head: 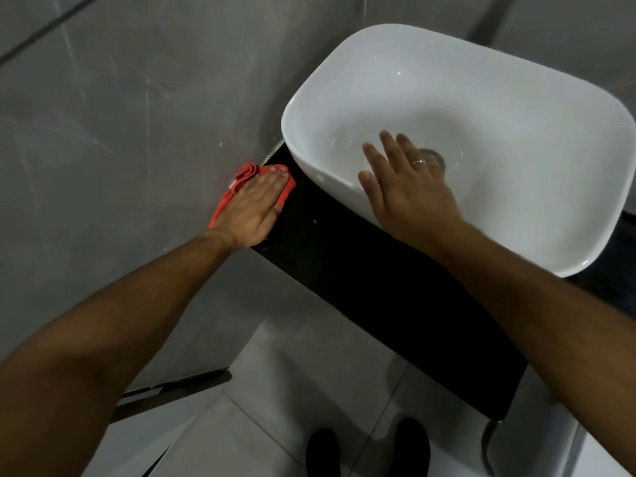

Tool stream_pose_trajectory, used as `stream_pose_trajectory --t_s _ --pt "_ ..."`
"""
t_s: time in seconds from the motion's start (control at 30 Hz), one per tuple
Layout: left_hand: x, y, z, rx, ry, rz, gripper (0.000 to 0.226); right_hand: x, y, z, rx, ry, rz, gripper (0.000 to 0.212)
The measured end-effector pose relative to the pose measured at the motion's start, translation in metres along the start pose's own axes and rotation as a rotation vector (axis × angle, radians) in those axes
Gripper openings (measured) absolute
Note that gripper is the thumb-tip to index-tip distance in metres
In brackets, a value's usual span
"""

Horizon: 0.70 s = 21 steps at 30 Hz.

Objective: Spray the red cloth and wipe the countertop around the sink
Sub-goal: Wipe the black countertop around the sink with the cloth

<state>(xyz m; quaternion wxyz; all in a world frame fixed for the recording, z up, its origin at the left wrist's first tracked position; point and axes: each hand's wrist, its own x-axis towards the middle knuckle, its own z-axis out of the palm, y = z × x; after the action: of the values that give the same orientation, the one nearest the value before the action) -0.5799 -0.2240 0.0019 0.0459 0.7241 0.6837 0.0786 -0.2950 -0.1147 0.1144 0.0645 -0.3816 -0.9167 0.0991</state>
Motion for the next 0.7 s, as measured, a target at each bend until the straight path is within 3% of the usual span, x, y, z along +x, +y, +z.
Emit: stream_pose_trajectory --t_s 0.27,0.43,0.57,0.7 --pt "-0.007 0.118 0.025 -0.067 0.077 -0.004 0.057 -0.001 0.003 0.007 -0.032 0.058 -0.015 0.053" --pt "-0.032 0.185 0.052 -0.002 0.010 0.254 0.058 -0.004 0.002 0.004 -0.027 0.060 -0.014 0.053" --pt "-0.031 0.148 0.042 0.068 0.033 0.349 0.053 -0.003 0.002 0.004 -0.032 0.060 -0.022 0.054" --pt "-0.027 0.075 0.022 0.076 0.053 0.127 0.055 -0.003 0.003 0.004 -0.025 0.060 -0.018 0.053"
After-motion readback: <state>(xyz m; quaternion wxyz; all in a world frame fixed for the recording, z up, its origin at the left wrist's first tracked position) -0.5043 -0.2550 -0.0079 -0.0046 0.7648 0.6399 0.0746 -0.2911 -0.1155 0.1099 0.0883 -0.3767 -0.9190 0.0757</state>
